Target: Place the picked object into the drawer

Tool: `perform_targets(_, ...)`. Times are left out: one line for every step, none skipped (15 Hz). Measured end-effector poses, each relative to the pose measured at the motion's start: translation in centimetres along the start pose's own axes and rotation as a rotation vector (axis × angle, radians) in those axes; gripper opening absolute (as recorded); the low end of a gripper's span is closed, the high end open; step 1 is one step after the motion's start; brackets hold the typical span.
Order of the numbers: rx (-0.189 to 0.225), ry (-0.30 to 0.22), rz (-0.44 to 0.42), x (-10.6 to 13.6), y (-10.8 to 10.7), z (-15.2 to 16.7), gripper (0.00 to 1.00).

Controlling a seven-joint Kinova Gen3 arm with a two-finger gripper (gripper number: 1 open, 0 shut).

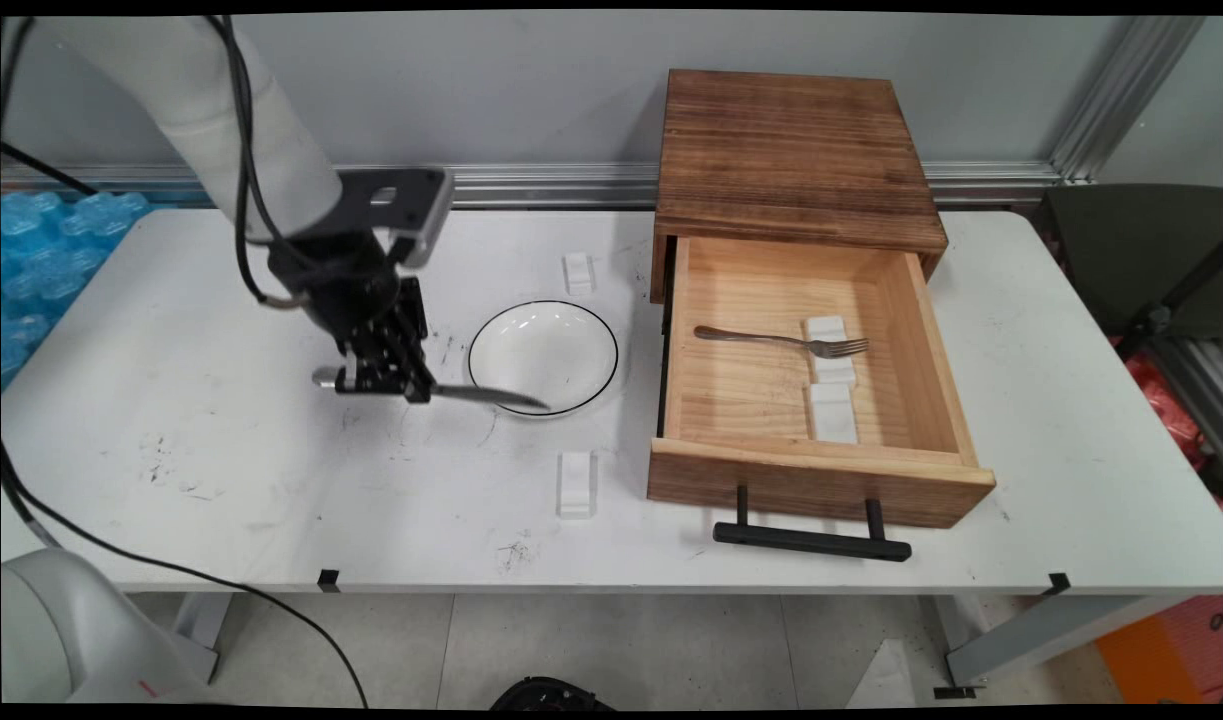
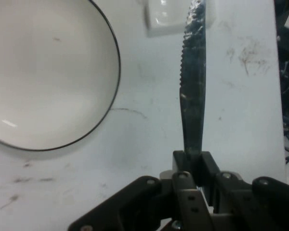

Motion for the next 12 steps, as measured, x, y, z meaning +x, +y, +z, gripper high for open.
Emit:
perform_targets(0.007, -0.001, -0.004, 0.5, 0.0, -1.0, 0.0)
perform_targets(0.015, 0.001, -0.01, 1.0, 0.0, -2.0, 0.0)
perform_targets(0.023, 0.007, -0.016, 1.7, 0.0, -2.9, 0.0)
perform_targets(0.03, 0.015, -0.022, 2.4, -0.1, -3.6, 0.0)
perform_targets(0.034, 0.021, -0.026, 2.9, -0.2, -4.0, 0.0)
perform_targets(0.041, 0.034, -0.031, 3.7, -0.3, -4.6, 0.0)
perform_targets(0.049, 0.055, -0.036, 5.1, -0.5, -5.2, 0.0)
perform_targets(0.053, 0.07, -0.039, 6.1, -0.7, -5.5, 0.0)
perform_targets(0.058, 0.086, -0.041, 7.2, -0.8, -5.8, 0.0)
perform_targets(0.06, 0.097, -0.042, 7.9, -0.9, -5.9, 0.0)
perform_targets(0.062, 0.115, -0.041, 9.0, -1.1, -6.0, 0.0)
perform_targets(0.062, 0.126, -0.039, 9.7, -1.1, -6.1, 0.0)
